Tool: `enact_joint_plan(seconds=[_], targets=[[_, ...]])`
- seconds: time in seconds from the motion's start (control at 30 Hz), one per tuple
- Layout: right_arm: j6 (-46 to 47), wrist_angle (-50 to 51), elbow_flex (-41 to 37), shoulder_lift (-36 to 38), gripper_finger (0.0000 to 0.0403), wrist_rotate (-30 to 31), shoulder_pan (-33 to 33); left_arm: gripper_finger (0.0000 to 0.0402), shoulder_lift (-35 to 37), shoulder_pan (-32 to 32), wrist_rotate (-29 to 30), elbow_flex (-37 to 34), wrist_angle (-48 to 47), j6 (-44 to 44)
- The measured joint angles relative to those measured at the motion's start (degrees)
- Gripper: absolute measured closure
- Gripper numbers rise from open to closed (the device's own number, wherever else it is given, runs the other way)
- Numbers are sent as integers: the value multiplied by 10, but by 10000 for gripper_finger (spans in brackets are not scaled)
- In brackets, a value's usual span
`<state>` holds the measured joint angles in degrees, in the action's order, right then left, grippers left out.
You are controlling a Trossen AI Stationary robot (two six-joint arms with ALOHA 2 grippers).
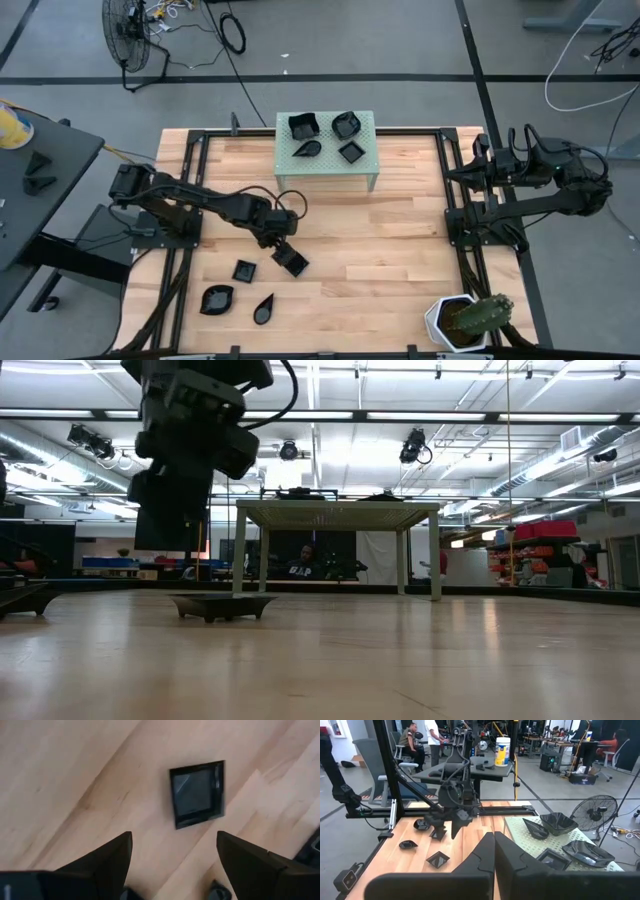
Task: Pick & Place Mini shaped plates
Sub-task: Stack the drop shaped plate on top of the drop shaped plate on the shelf
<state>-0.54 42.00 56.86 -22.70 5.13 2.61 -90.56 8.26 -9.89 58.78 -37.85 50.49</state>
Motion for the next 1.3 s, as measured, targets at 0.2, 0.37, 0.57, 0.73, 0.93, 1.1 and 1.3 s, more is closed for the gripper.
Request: enact_joint_plan(seconds=[0.2, 0.37, 0.57, 0.73, 0.93, 1.1, 1.3], targets=[[0, 0, 0, 0, 399, 0, 0, 106, -34, 12, 25, 15, 29, 14], [0, 0, 0, 0, 399, 0, 0, 106, -54, 17, 29, 26, 35, 32], [0, 0, 0, 0, 399, 0, 0, 106, -60, 50, 17, 66, -7, 33], [0, 0, 0, 0, 399, 0, 0, 106, -60, 85, -26, 100, -29, 61], [0, 0, 0, 0, 399, 0, 0, 106, -60, 129, -75, 107, -29, 101], [0, 0, 0, 0, 399, 0, 0, 106, -60, 154, -82, 107, -27, 98], [0, 0, 0, 0, 399, 0, 0, 106, -60, 169, -90, 107, -22, -25]])
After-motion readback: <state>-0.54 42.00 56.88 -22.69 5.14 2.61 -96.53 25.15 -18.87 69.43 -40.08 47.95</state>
